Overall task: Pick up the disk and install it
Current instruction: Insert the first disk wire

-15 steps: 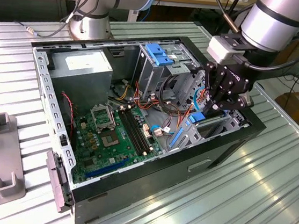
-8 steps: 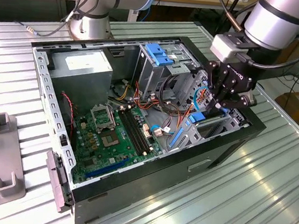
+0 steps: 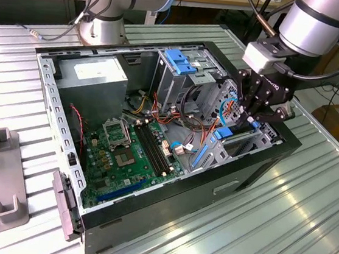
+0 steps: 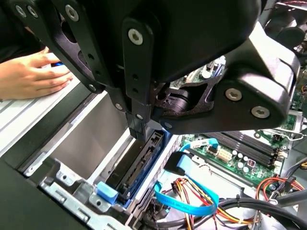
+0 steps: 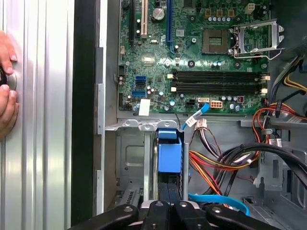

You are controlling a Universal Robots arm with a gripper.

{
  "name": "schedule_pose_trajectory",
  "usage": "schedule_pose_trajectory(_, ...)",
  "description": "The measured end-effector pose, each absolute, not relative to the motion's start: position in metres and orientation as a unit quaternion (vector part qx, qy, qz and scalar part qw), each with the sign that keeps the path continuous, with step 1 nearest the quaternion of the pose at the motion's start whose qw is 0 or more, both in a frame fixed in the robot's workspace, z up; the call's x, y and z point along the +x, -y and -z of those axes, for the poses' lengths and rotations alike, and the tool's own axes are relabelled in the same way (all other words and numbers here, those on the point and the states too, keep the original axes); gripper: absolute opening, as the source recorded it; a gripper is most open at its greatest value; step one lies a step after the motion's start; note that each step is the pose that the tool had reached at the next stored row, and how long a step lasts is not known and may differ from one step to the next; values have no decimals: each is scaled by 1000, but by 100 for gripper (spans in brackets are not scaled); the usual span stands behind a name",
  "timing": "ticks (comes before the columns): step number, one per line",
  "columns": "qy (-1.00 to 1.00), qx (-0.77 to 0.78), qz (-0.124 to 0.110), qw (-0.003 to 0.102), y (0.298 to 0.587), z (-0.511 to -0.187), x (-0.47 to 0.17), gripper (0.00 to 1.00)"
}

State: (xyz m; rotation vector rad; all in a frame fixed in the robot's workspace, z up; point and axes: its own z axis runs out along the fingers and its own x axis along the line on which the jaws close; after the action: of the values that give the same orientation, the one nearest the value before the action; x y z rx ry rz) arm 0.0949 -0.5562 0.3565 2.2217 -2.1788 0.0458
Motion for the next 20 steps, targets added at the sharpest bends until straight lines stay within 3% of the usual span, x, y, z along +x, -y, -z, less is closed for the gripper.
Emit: schedule_pose_trajectory(20,660,751,-19,10,556,-370,129,11)
